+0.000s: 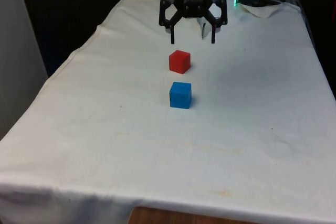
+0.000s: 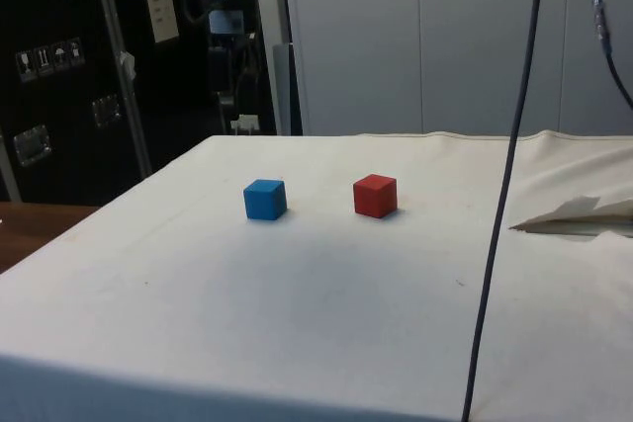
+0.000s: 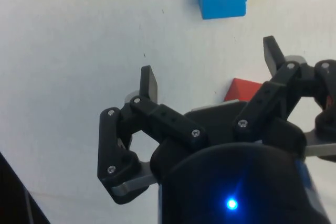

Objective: Stack the two cubes.

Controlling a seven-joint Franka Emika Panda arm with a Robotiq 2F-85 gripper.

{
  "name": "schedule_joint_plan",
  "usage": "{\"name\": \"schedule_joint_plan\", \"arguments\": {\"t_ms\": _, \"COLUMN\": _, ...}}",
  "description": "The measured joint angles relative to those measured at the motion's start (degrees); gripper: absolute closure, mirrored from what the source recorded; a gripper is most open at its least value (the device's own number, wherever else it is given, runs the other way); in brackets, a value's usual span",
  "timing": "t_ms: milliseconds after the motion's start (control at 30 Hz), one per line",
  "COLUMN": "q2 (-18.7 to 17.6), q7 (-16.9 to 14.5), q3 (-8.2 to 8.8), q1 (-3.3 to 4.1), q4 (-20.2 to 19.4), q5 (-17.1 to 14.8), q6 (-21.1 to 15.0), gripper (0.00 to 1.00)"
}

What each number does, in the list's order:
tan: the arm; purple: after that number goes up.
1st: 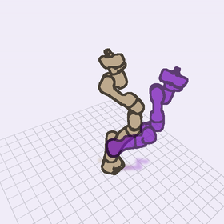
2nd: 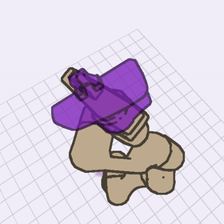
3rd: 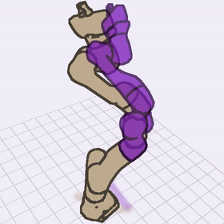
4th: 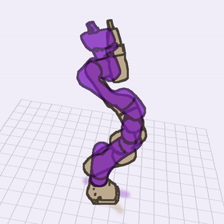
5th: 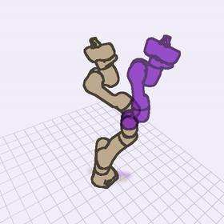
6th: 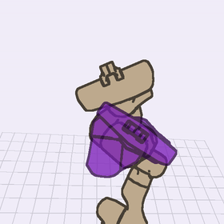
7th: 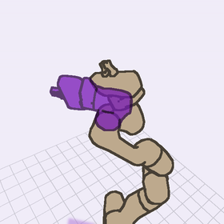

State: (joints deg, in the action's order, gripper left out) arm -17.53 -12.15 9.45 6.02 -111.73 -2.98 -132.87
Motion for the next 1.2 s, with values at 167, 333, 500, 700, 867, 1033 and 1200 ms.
{"name": "schedule_joint_plan", "arguments": {"t_ms": 167, "q2": 0.11, "q7": 0.00, "q3": 0.00, "q1": 0.06, "q4": -0.17, "q5": 0.00, "q6": 0.00, "gripper": 0.00}}
{"name": "schedule_joint_plan", "arguments": {"t_ms": 333, "q2": 0.11, "q7": 0.00, "q3": 0.17, "q1": 0.00, "q4": -0.40, "q5": 0.00, "q6": -0.06, "gripper": 0.00}}
{"name": "schedule_joint_plan", "arguments": {"t_ms": 500, "q2": -0.06, "q7": -0.06, "q3": 0.86, "q1": -0.06, "q4": -0.23, "q5": 0.06, "q6": -0.06, "gripper": 0.00}}
{"name": "schedule_joint_plan", "arguments": {"t_ms": 700, "q2": -0.92, "q7": 0.00, "q3": 1.66, "q1": -0.11, "q4": 0.00, "q5": 0.06, "q6": -0.11, "gripper": 0.00}}
{"name": "schedule_joint_plan", "arguments": {"t_ms": 867, "q2": -2.41, "q7": 0.69, "q3": 2.23, "q1": -0.23, "q4": 0.00, "q5": -0.11, "q6": -1.43, "gripper": 0.00}}
{"name": "schedule_joint_plan", "arguments": {"t_ms": 1033, "q2": -3.72, "q7": 1.15, "q3": 2.41, "q1": -0.46, "q4": 0.34, "q5": -0.46, "q6": -2.29, "gripper": 0.00}}
{"name": "schedule_joint_plan", "arguments": {"t_ms": 1200, "q2": -4.64, "q7": 1.95, "q3": 2.41, "q1": -0.57, "q4": 0.52, "q5": -0.46, "q6": -2.52, "gripper": 0.00}}
